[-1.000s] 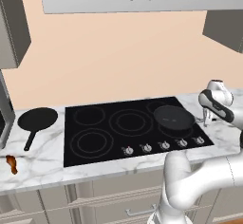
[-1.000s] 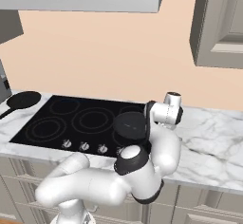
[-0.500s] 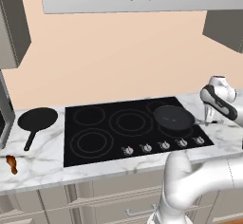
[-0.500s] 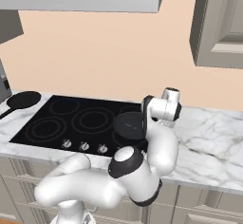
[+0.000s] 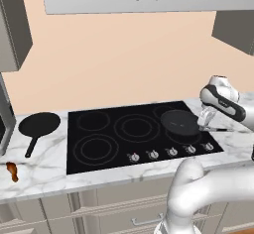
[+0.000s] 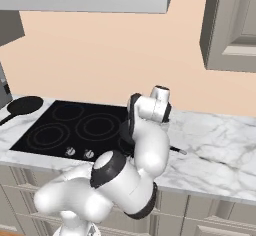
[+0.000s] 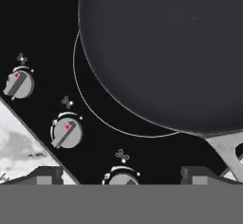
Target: Place both pans onto different burners. Then place the tomato and the chicken drumstick on different pans.
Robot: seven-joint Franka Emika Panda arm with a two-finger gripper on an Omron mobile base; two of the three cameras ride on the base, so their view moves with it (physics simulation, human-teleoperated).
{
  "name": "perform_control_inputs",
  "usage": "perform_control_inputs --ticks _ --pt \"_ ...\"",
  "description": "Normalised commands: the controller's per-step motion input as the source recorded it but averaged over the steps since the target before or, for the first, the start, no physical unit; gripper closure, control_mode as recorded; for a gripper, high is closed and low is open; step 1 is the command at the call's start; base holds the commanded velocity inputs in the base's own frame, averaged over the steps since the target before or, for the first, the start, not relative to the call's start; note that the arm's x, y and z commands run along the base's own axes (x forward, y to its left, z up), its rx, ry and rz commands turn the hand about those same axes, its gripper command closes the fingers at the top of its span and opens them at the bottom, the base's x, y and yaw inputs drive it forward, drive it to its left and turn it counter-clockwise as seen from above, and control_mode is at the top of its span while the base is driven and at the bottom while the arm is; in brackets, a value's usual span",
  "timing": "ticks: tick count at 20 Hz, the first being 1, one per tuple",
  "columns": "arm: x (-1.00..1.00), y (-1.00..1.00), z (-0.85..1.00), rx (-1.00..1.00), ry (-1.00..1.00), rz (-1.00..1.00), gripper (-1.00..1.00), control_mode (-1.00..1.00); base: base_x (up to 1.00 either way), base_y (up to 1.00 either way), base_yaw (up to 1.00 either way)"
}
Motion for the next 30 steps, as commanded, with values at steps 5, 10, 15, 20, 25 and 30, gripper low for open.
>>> perform_control_inputs --ticks 5,10,15,20,25,30 --pt "-0.29 1.0 0.01 0.0 0.0 -0.36 -1.0 -1.0 0.0 0.0 0.0" --pt "-0.16 1.0 0.05 -0.02 0.0 -0.46 -1.0 -1.0 0.0 0.0 0.0" --pt "0.0 1.0 0.49 -0.12 -0.03 -0.38 -1.0 -1.0 0.0 0.0 0.0" --pt "0.0 0.99 0.54 -0.14 0.0 -0.3 -1.0 -1.0 0.0 0.0 0.0" --pt "0.0 0.99 0.3 -0.15 0.05 -0.25 -1.0 -1.0 0.0 0.0 0.0" --pt "0.04 1.0 0.35 -0.15 0.12 -0.19 -1.0 -1.0 0.0 0.0 0.0"
